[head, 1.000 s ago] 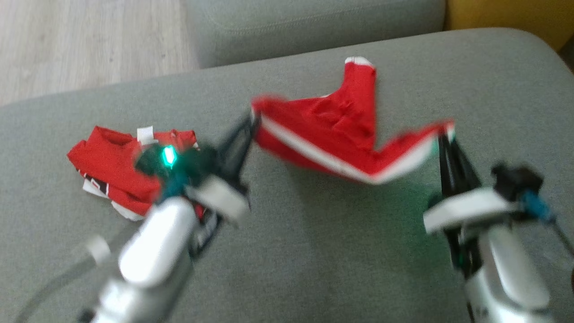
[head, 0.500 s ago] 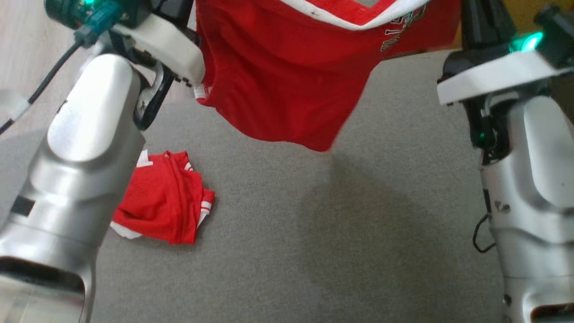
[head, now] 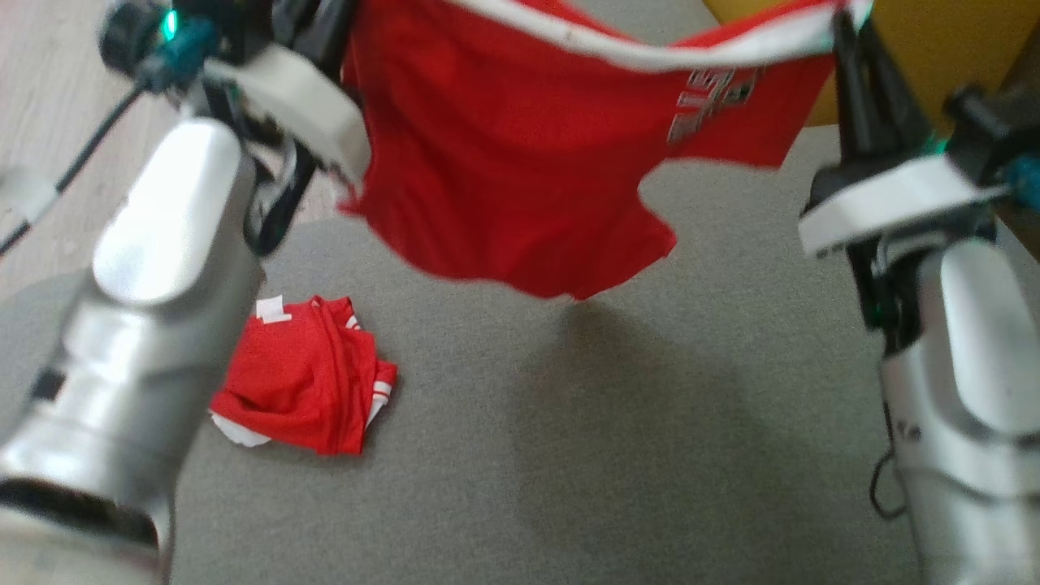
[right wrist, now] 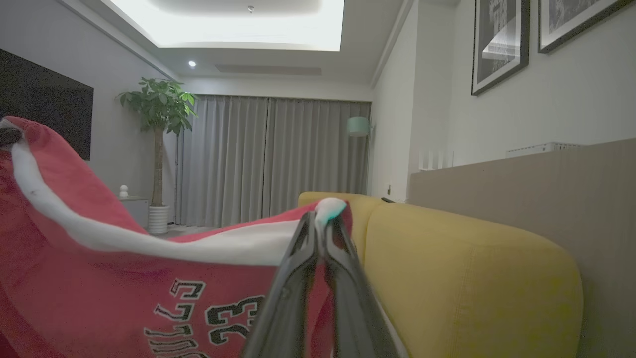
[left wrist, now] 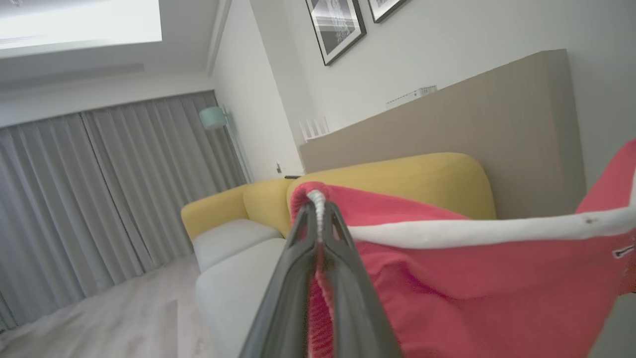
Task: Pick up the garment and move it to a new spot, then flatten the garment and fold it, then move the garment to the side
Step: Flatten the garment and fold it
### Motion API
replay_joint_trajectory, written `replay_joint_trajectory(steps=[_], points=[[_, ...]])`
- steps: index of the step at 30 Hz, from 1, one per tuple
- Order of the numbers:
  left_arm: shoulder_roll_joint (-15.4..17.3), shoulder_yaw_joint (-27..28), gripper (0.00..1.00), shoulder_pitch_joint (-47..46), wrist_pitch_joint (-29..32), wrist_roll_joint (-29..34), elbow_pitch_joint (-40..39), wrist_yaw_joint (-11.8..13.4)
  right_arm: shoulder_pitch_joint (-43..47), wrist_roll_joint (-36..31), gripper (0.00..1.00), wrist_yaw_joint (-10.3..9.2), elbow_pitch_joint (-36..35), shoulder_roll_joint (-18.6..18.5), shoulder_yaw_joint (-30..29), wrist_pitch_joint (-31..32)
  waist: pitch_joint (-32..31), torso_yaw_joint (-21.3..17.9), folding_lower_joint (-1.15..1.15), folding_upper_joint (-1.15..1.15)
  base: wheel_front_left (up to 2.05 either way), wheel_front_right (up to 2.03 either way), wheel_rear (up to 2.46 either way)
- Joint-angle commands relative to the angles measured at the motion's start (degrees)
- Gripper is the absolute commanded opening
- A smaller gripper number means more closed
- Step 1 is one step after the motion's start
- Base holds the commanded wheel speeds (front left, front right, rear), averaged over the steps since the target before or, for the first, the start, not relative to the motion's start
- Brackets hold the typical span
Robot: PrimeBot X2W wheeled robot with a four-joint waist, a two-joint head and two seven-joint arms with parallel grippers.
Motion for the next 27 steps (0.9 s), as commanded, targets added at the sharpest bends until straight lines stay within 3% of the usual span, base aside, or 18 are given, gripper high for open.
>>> replay_joint_trajectory(steps=[1,7,15,18,21,27], points=[[2.1,2.2,0.00,0.2,1.0,-1.8,-1.7,0.1,-0.6,-0.2,0.00,-0.04,-2.3,0.5,0.7,0.7,-0.1,0.2,0.00,0.00,0.00,0.00,0.00],[2.8,3.6,0.00,9.1,6.9,-8.0,-7.3,0.6,3.6,0.5,0.00,-0.04,-4.5,-1.4,-0.4,3.7,0.6,1.7,0.00,0.00,0.00,0.00,0.00],[6.7,1.9,0.00,9.7,12.8,-7.2,-12.8,1.3,0.4,0.3,0.00,-0.04,-2.8,-4.5,1.6,8.8,6.0,2.3,0.00,0.00,0.00,0.00,0.00],[7.6,3.1,0.00,3.0,14.6,-7.6,-11.1,1.1,-7.9,0.5,0.00,-0.04,-0.1,-4.6,3.2,9.9,13.7,1.5,0.00,0.00,0.00,0.00,0.00],[7.9,4.0,0.00,-1.9,13.7,-6.6,-9.6,1.3,-13.9,1.1,0.00,-0.04,2.9,-3.9,3.6,9.7,17.5,1.0,0.00,0.00,0.00,0.00,0.00],[7.0,7.1,0.00,-18.4,5.4,-2.5,-3.2,3.3,-34.2,-2.1,0.00,-0.04,14.8,-2.0,0.5,1.6,26.3,-0.2,0.00,0.00,0.00,0.00,0.00]])
